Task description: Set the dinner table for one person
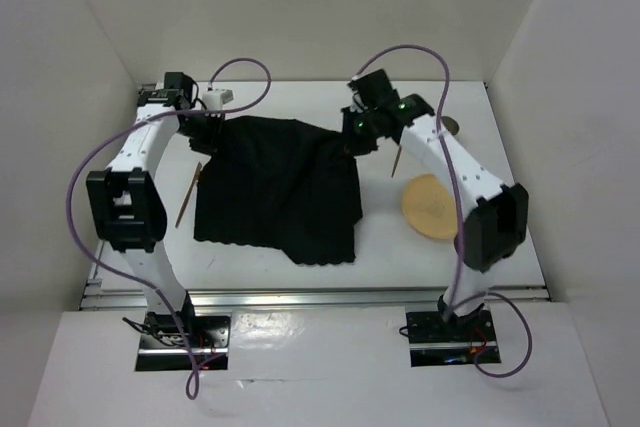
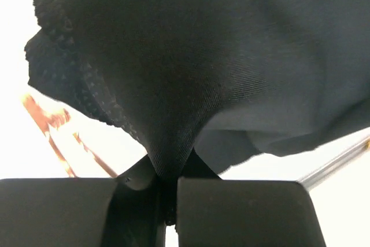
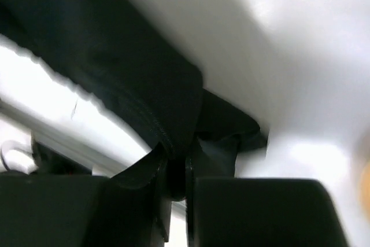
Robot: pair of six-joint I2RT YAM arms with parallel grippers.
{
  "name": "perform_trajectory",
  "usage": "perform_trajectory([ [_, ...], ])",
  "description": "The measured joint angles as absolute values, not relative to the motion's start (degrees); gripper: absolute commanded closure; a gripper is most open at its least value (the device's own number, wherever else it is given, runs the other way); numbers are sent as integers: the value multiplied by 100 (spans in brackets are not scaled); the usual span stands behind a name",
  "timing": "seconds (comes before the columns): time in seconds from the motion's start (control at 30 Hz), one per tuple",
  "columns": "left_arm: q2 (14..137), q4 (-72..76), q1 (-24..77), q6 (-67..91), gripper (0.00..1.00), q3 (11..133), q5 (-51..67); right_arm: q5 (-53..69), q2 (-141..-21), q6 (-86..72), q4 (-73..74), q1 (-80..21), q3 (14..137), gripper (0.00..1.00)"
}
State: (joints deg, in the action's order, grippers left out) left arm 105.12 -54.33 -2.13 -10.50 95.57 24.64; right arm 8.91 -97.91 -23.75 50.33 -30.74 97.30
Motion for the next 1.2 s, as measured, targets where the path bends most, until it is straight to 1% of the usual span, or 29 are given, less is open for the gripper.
perform_trajectory([
  [0.03, 10886, -5378, -222, -974, 89, 9789, 2458, 1142, -10121, -2307, 5019, -2635, 9891, 55],
  [0.07, 11253, -5345, -213, -862, 80, 10073, 2458, 1345, -10486, -2283, 4974, -2241, 10101, 36],
  [0.1, 11583, -5295, -204, -808, 72, 10328, 2429, 1487, -10923, -2224, 4934, -1863, 10412, 26],
  [0.13, 11885, -5271, -200, -722, 64, 10575, 2373, 1590, -11389, -2161, 4969, -1557, 10833, 0],
  [0.17, 12215, -5299, -202, -633, 29, 10903, 2268, 1662, -11913, -2128, 4995, -1284, 11437, 0],
  [0.2, 12453, -5277, -209, -589, 26, 11163, 2158, 1717, -12403, -2082, 4923, -1085, 12001, 0],
  [0.23, 12663, -5247, -220, -460, 11, 11410, 2049, 1752, -12844, -2049, 4895, -943, 12529, 0],
  [0.3, 12929, -5256, -233, -362, 9, 11810, 1796, 1739, -13480, -2025, 4886, -794, 13343, 0],
  [0.33, 12940, -5247, -237, -303, 9, 11887, 1704, 1739, -13590, -2003, 4895, -784, 13463, 0],
  [0.4, 12818, -5240, -261, -303, 9, 11867, 1581, 1741, -13496, -1929, 4873, -840, 13225, 0],
  [0.47, 12473, -5186, -276, -355, 10, 11513, 1498, 1710, -12973, -1824, 4692, -1007, 12359, 0],
  [0.57, 11563, -5146, -281, -556, 10, 10390, 1382, 1564, -11730, -1765, 4480, -1426, 10451, 0],
  [0.6, 11244, -5092, -281, -611, 11, 9968, 1334, 1522, -11295, -1761, 4287, -1568, 9806, 0],
  [0.67, 10720, -5155, -274, -725, 13, 9279, 1210, 1426, -10551, -1820, 4241, -1879, 8807, 0],
  [0.77, 10414, -5131, -242, -834, 13, 8702, 1081, 1350, -10007, -1896, 4014, -2025, 7922, 0],
  [0.87, 10412, -5072, -231, -888, 14, 8346, 1011, 1258, -10079, -1994, 3809, -1975, 7467, 0],
  [0.93, 10412, -5094, -231, -891, 14, 8243, 1011, 1260, -10318, -2018, 3610, -1935, 7258, 2],
  [1.0, 10405, -5057, -231, -893, 14, 8232, 1013, 1299, -10543, -2060, 3413, -1922, 7048, 8],
  [1.07, 10346, -5004, -231, -891, 14, 8206, 1013, 1411, -10667, -2093, 3262, -1914, 6917, 26],
  [1.1, 10302, -4998, -231, -893, 14, 8195, 1013, 1415, -10661, -2104, 3100, -1914, 6890, 40],
  [1.13, 10232, -4967, -231, -893, 14, 8169, 1015, 1455, -10683, -2097, 2950, -1914, 6855, 58],
  [1.2, 10047, -4978, -231, -906, 14, 8128, 1015, 1514, -10763, -2095, 2762, -1909, 6766, 91],
])
